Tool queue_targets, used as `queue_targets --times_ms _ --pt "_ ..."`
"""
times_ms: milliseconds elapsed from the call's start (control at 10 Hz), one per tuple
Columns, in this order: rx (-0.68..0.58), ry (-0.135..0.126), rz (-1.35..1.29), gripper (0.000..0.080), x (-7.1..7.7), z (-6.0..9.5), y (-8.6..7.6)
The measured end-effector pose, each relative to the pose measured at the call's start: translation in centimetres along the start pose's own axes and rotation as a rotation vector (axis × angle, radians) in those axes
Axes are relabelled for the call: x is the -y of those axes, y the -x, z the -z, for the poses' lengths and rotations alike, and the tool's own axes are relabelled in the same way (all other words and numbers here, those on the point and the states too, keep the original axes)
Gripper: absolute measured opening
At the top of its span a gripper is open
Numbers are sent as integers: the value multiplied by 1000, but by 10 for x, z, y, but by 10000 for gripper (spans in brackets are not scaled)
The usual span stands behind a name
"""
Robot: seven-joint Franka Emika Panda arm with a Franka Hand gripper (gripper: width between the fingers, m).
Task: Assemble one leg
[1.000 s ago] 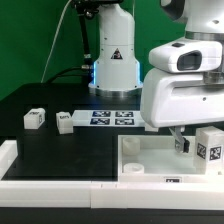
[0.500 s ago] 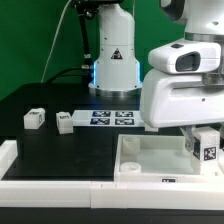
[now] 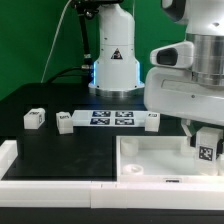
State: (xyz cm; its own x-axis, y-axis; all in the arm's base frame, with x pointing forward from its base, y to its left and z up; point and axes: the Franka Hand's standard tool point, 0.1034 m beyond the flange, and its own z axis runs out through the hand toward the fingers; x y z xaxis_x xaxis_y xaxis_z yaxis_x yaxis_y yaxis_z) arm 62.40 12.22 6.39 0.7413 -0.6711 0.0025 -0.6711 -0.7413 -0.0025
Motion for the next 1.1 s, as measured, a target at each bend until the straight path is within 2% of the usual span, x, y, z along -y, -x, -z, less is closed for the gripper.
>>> queue_targets --times_ms 100,600,700,800,1100 --pt "-11 2 -160 291 1 0 -1" --pt "6 -15 -589 300 2 -1 -1" --pt "6 -15 -555 483 2 -1 0" --pt "5 -15 -490 611 2 0 -1" --pt "1 -19 -211 647 2 1 -2"
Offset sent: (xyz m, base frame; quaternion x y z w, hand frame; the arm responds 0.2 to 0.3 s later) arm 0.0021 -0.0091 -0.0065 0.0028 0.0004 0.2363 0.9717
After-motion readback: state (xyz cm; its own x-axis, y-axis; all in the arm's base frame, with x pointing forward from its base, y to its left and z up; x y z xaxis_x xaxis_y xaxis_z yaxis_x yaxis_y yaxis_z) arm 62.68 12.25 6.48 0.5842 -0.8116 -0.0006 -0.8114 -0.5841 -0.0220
